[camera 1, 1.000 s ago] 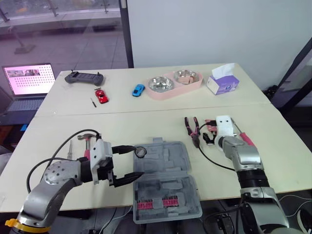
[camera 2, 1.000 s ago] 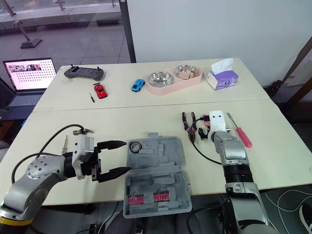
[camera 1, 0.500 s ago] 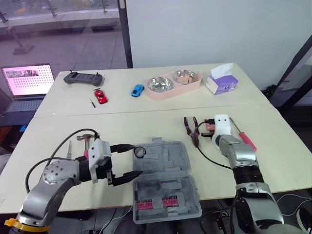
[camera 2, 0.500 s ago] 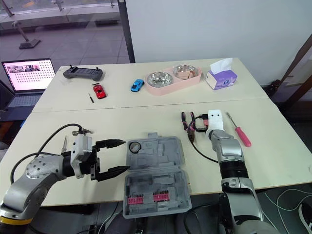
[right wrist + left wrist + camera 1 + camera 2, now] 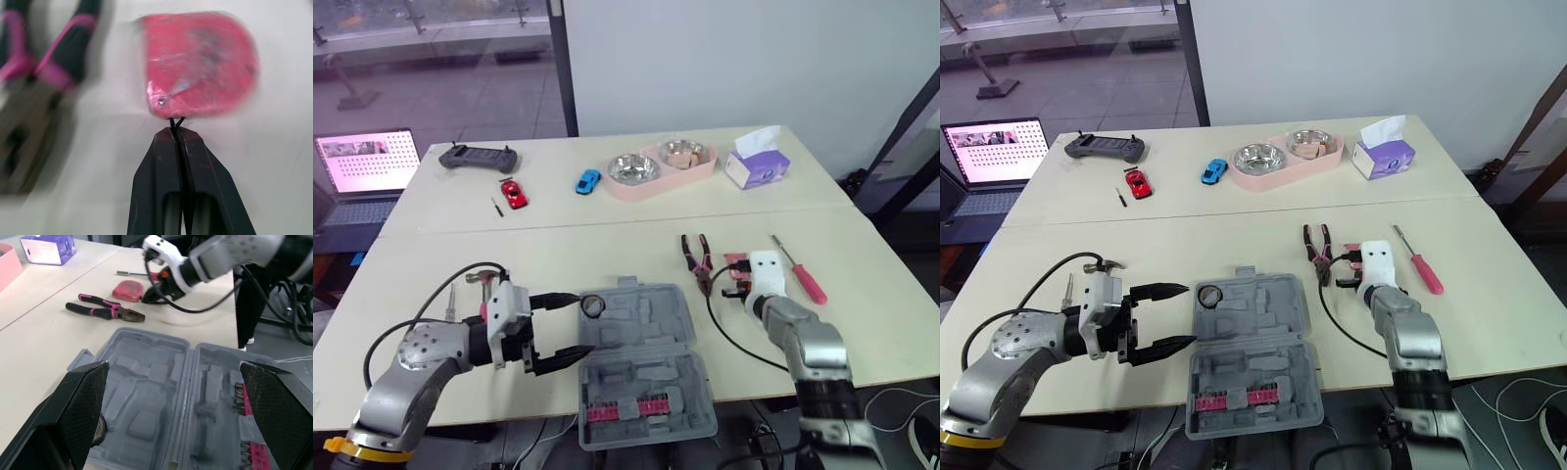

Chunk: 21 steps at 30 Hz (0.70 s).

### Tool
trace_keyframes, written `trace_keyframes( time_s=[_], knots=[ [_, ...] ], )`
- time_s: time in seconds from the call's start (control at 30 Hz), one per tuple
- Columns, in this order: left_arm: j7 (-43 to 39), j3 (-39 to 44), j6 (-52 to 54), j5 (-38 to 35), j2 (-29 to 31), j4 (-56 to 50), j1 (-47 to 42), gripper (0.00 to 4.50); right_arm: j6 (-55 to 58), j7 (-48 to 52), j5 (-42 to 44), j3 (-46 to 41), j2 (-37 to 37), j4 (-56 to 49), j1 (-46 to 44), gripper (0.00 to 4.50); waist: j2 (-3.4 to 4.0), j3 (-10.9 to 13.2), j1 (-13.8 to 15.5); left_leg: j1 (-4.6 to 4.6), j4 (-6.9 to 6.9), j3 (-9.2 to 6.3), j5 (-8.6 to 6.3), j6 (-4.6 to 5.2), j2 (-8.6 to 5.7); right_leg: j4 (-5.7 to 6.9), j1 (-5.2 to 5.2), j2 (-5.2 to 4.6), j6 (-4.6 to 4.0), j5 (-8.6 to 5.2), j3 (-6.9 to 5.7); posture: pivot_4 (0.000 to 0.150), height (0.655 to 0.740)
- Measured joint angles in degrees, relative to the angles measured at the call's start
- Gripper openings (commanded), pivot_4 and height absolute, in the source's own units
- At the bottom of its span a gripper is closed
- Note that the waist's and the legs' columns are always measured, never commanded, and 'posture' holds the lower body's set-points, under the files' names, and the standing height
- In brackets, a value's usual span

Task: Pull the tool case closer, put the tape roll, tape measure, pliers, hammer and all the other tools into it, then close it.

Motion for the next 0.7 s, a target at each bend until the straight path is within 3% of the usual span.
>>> trace_keyframes(
  time_s=[0.2, 0.33, 0.53, 0.7],
  knots=[
    [-3.24, 0.02, -1.49, 0.04, 0.56, 3.67, -0.26, 4.50, 5.39, -1.76, -0.56, 2.48, 1.23, -22.86, 19.42, 0.04, 0.02, 0.01, 0.76, -0.04, -0.01, -0.01, -0.01, -0.01, 0.00, -0.03, -0.05, -0.01, -0.13, -0.10, 0.07, 0.150, 0.7400],
    [-5.04, 0.03, -2.50, -0.07, 0.59, 3.81, -0.40, 4.50, 9.14, -2.60, -0.46, 4.59, 2.81, -32.88, 27.86, 0.04, 0.02, 0.00, 0.97, -0.04, -0.01, -0.01, -0.01, -0.02, 0.01, -0.04, -0.07, -0.01, -0.17, -0.14, 0.11, 0.150, 0.7400],
    [-7.58, 0.35, -2.69, -2.26, 0.28, 4.54, -1.36, 4.50, 11.37, -2.62, -0.19, 9.14, 3.20, -42.72, 35.67, 0.04, 0.02, 0.00, 1.91, -0.07, -0.08, -0.20, -0.02, -0.03, 0.02, -0.09, -0.26, -0.03, -0.08, -0.26, -0.08, 0.150, 0.7400],
    [-9.28, 0.74, -4.74, -2.47, 0.02, 6.44, -2.07, 4.50, 12.64, -3.26, 0.07, 10.24, 3.96, -45.00, 40.78, 0.04, 0.01, -0.01, 3.05, -0.16, -0.12, -0.25, -0.30, -0.12, 0.01, -0.12, -0.34, -0.01, 0.08, -0.35, -0.15, 0.150, 0.7400]
  ],
)
